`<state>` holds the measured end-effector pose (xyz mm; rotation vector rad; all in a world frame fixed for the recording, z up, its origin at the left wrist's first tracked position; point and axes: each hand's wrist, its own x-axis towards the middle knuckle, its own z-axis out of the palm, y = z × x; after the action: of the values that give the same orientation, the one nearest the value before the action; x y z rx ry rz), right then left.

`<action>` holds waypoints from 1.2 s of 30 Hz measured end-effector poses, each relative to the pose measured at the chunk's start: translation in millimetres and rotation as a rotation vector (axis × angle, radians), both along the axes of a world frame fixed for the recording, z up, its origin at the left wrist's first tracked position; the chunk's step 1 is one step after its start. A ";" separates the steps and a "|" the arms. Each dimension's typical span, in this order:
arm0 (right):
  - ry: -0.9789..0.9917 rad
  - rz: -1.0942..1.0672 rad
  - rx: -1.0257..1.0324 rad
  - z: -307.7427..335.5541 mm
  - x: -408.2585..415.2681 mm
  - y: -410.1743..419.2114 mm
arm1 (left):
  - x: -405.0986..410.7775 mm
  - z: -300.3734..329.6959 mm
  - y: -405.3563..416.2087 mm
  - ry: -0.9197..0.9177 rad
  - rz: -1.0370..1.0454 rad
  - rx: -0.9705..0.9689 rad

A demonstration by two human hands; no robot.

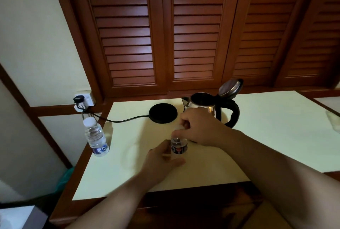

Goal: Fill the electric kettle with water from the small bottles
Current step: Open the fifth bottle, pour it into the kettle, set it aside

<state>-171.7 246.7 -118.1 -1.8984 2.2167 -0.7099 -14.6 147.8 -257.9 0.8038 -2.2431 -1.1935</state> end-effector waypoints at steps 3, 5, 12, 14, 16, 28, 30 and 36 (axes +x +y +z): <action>0.051 0.114 0.101 12.5 -4.7 1.3 | 0.1 -0.5 -1.9 -0.013 -0.012 -0.005; 0.058 0.172 0.169 19.8 -7.3 1.4 | -0.5 -2.2 -3.8 -0.022 -0.013 -0.004; 0.089 0.242 0.293 43.6 -3.6 -10.0 | -1.9 -4.6 -4.4 0.005 -0.016 0.004; 0.097 0.161 0.290 41.0 0.7 -10.4 | -1.5 -4.5 -4.1 0.005 -0.014 0.010; 0.132 0.116 0.263 36.0 4.6 -10.8 | -1.0 -4.4 -3.2 0.006 -0.011 0.024; -0.042 0.155 0.134 33.2 -21.1 4.9 | 0.3 -5.1 -1.2 -0.004 -0.013 0.027; -0.056 0.090 0.122 25.2 -33.9 16.2 | -0.1 -5.4 -1.1 -0.006 -0.008 0.037; -0.102 -0.110 0.173 -40.9 -70.3 52.2 | -0.7 -4.7 1.7 0.027 -0.022 0.034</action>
<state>-242.1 298.8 -159.1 -1.6338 2.2529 -0.5941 -15.2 149.5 -262.6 0.7734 -2.2213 -1.2490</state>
